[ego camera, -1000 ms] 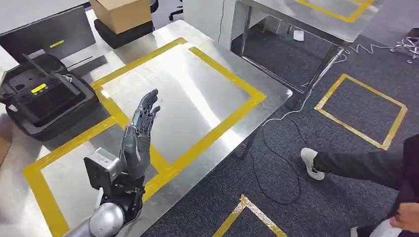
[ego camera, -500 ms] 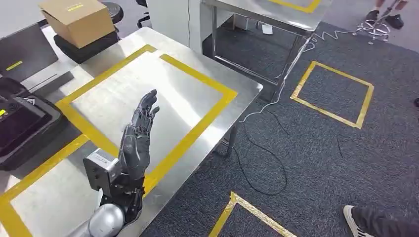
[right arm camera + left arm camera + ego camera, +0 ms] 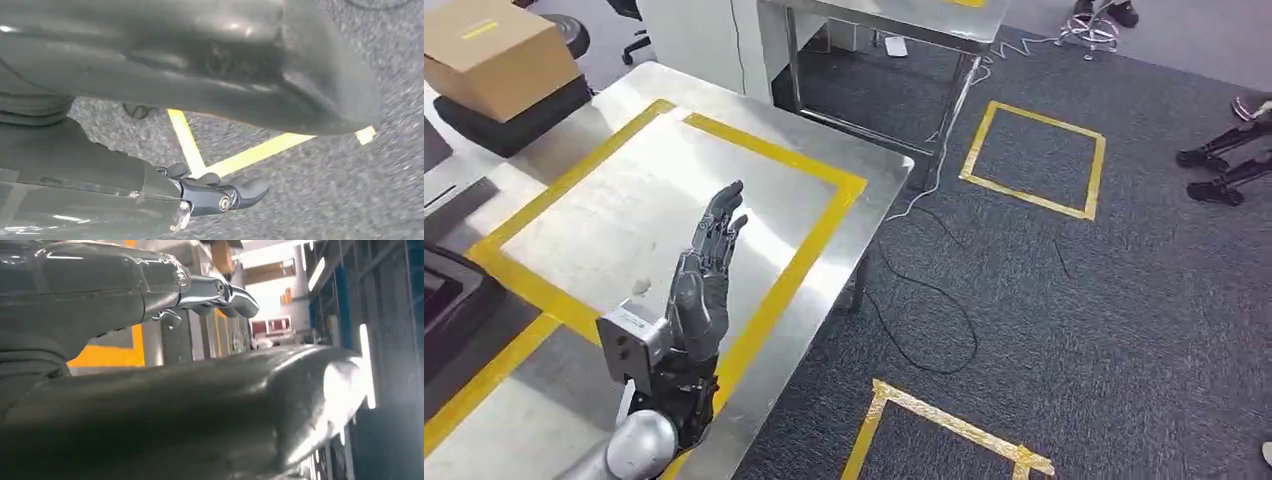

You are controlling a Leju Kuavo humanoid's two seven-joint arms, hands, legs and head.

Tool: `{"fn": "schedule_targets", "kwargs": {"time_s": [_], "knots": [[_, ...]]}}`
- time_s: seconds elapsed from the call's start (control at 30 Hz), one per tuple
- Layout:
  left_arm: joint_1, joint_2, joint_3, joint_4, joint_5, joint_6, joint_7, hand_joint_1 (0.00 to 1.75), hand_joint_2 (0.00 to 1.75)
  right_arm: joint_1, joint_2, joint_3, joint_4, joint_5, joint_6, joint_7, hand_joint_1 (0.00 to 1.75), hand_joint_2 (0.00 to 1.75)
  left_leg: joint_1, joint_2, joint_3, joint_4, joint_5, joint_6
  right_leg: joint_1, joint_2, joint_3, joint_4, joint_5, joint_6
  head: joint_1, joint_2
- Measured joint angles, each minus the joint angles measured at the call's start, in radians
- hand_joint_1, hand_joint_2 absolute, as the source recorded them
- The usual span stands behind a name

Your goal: Take the parts from the cabinet and place them on the table.

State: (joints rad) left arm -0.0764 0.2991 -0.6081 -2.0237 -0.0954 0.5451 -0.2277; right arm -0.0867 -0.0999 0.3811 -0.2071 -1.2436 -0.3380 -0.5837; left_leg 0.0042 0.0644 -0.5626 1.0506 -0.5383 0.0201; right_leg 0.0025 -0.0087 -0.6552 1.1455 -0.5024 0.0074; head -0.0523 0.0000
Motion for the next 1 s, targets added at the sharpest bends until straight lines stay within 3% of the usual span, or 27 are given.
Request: {"fn": "schedule_targets", "kwargs": {"time_s": [0.03,0.07,0.13,0.2,0.27,0.3,0.33,0.37,0.4,0.43,0.5,0.53,0.57,0.6,0.7,0.73,0.77,0.8,0.87,0.9,0.93,0.97,1.0], "knots": [[-0.001,0.0,0.0,0.0,0.0,0.0,0.0,0.0,0.0,-0.001,0.0,0.0,0.0,-0.003,0.001,0.0,0.0,0.0,0.0,0.008,0.004,-0.001,-0.002,-0.002,0.013,-0.031,0.044,-0.082,0.029,-0.012,0.0,0.0],[-0.002,0.0,0.0,0.0,0.0,0.0,0.0,0.0,0.0,-0.004,-0.003,0.0,0.0,-0.003,0.003,0.0,0.0,0.0,-0.006,0.017,0.004,0.0,-0.006,-0.006,0.023,-0.056,0.06,-0.11,0.009,-0.018,0.001,0.0],[-0.003,0.0,0.0,0.0,0.0,0.0,0.004,0.0,0.0,-0.004,-0.004,0.0,0.0,-0.006,0.006,0.0,0.0,0.0,-0.004,0.03,0.005,-0.005,-0.006,-0.012,0.026,-0.041,0.056,-0.116,0.014,-0.02,-0.001,0.0],[-0.005,0.0,0.0,0.0,0.0,-0.001,0.007,0.0,0.0,-0.002,-0.004,0.0,0.0,-0.009,0.007,0.0,0.0,0.0,-0.004,0.048,0.018,-0.013,-0.008,-0.022,0.025,-0.023,0.064,-0.133,0.019,-0.03,0.0,0.0],[-0.007,0.0,0.0,-0.001,0.0,-0.001,0.009,0.0,0.0,0.0,-0.002,0.0,0.0,-0.011,0.008,0.0,0.0,0.0,0.002,-0.063,0.003,0.028,-0.038,-0.03,0.013,-0.012,0.081,-0.153,0.031,-0.036,-0.003,0.0],[-0.007,0.0,0.0,0.0,0.0,-0.001,0.009,0.0,0.0,-0.003,-0.002,-0.001,0.0,-0.011,0.007,0.0,0.0,0.0,0.001,-0.078,-0.032,0.095,-0.074,-0.033,0.011,-0.003,0.081,-0.153,0.031,-0.037,-0.005,0.0],[-0.006,0.0,0.0,0.0,0.0,-0.001,0.01,0.0,0.0,-0.005,-0.002,-0.002,0.0,-0.012,0.007,0.0,0.0,0.0,0.003,-0.079,-0.075,0.176,-0.109,-0.037,0.011,0.008,0.081,-0.153,0.03,-0.038,-0.008,0.0],[-0.004,0.001,0.0,0.0,-0.001,-0.001,0.01,0.0,0.0,-0.006,-0.002,-0.004,0.0,-0.012,0.008,0.001,0.0,0.0,0.004,-0.076,-0.114,0.243,-0.131,-0.04,0.011,0.02,0.081,-0.153,0.03,-0.038,-0.007,0.0],[-0.005,0.0,0.0,0.0,-0.002,-0.001,0.01,0.0,0.0,-0.005,-0.002,-0.006,0.0,-0.012,0.008,0.004,0.0,0.0,0.004,-0.072,-0.14,0.277,-0.128,-0.042,0.01,0.033,0.081,-0.152,0.029,-0.038,-0.007,0.0],[-0.005,0.0,0.0,0.0,-0.003,-0.001,0.01,0.0,0.0,-0.004,0.0,-0.007,0.0,-0.013,0.007,0.006,0.0,0.0,0.005,-0.069,-0.14,0.259,-0.1,-0.044,0.008,0.044,0.083,-0.151,0.029,-0.037,-0.007,0.0],[-0.006,0.0,0.0,0.0,-0.007,-0.001,0.009,0.0,0.0,-0.002,0.0,-0.008,0.0,-0.013,0.008,0.006,0.0,0.0,0.008,-0.08,-0.082,0.124,-0.001,-0.048,0.0,0.07,0.086,-0.143,0.023,-0.028,-0.007,0.0],[-0.007,0.0,0.0,0.0,-0.008,-0.001,0.009,0.0,0.0,-0.004,0.001,-0.008,0.0,-0.013,0.008,0.006,0.0,0.0,0.015,-0.111,-0.045,0.042,0.043,-0.051,-0.004,0.082,0.086,-0.136,0.017,-0.022,-0.008,0.0],[-0.008,0.0,0.0,0.0,-0.009,-0.001,0.01,0.0,0.0,-0.004,0.0,-0.01,0.0,-0.013,0.008,0.006,0.0,0.0,0.022,-0.17,-0.029,0.01,0.028,-0.053,-0.001,0.093,0.08,-0.127,0.011,-0.013,-0.007,0.0],[-0.008,0.0,0.0,-0.003,-0.009,-0.001,0.009,0.0,0.0,-0.006,0.0,-0.013,0.0,-0.012,0.008,0.007,0.0,0.0,0.022,-0.157,-0.026,0.001,0.028,-0.041,-0.002,0.106,0.072,-0.119,0.009,-0.008,-0.007,0.0],[-0.012,0.0,0.0,-0.006,-0.01,-0.002,0.009,0.0,0.0,-0.001,0.003,-0.017,0.0,-0.012,0.009,0.007,0.0,0.0,0.015,-0.128,-0.024,-0.003,0.028,-0.02,-0.01,0.139,0.064,-0.129,0.017,0.01,-0.007,0.0],[-0.014,-0.001,0.0,-0.008,-0.01,-0.002,0.009,0.0,0.0,0.0,0.003,-0.017,0.0,-0.012,0.009,0.007,0.0,0.0,0.019,-0.112,-0.019,-0.009,0.032,-0.013,-0.009,0.119,0.064,-0.121,0.011,0.012,-0.007,0.0],[-0.013,-0.001,0.0,-0.01,-0.01,-0.003,0.009,0.0,0.0,-0.001,0.003,-0.017,0.0,-0.012,0.009,0.007,0.0,0.0,0.017,-0.1,-0.016,-0.011,0.03,-0.008,-0.004,0.062,0.05,-0.092,-0.01,0.017,0.001,0.0],[-0.013,-0.001,0.0,-0.013,-0.011,-0.004,0.008,0.0,0.0,-0.004,0.003,-0.017,0.0,-0.012,0.009,0.007,0.0,0.0,0.014,-0.084,-0.015,-0.011,0.028,-0.002,-0.005,0.032,0.017,-0.026,-0.048,0.022,0.003,0.0],[-0.013,-0.001,0.0,-0.014,-0.011,-0.006,0.008,0.0,0.0,-0.006,0.005,-0.017,0.0,-0.011,0.011,0.007,0.0,0.0,0.009,-0.053,-0.015,-0.01,0.024,0.002,-0.008,0.015,-0.066,0.132,-0.116,0.026,0.003,0.0],[-0.013,-0.001,0.0,-0.014,-0.012,-0.007,0.008,0.0,0.0,-0.005,0.007,-0.017,0.0,-0.012,0.012,0.007,0.0,0.0,0.007,-0.039,-0.015,-0.01,0.022,0.003,-0.009,0.014,-0.091,0.179,-0.125,0.026,0.003,0.0],[-0.014,-0.001,0.0,-0.015,-0.012,-0.01,0.008,0.0,0.0,-0.005,0.009,-0.017,0.0,-0.012,0.012,0.007,0.0,0.0,0.005,-0.026,-0.012,-0.01,0.02,0.003,-0.01,0.013,-0.09,0.177,-0.108,0.024,0.003,0.0],[-0.015,-0.001,0.0,-0.015,-0.013,-0.013,0.008,0.0,0.0,-0.002,0.009,-0.017,0.0,-0.013,0.011,0.007,0.0,0.0,0.004,-0.015,-0.009,-0.01,0.016,0.002,-0.009,0.012,-0.067,0.128,-0.071,0.02,0.003,0.0],[-0.016,-0.001,-0.001,-0.017,-0.013,-0.017,0.008,0.0,0.0,0.001,0.008,-0.017,0.0,-0.013,0.01,0.008,0.0,0.0,0.002,-0.006,-0.005,-0.01,0.013,0.0,-0.007,0.008,-0.024,0.044,-0.024,0.014,0.002,0.0]]}}
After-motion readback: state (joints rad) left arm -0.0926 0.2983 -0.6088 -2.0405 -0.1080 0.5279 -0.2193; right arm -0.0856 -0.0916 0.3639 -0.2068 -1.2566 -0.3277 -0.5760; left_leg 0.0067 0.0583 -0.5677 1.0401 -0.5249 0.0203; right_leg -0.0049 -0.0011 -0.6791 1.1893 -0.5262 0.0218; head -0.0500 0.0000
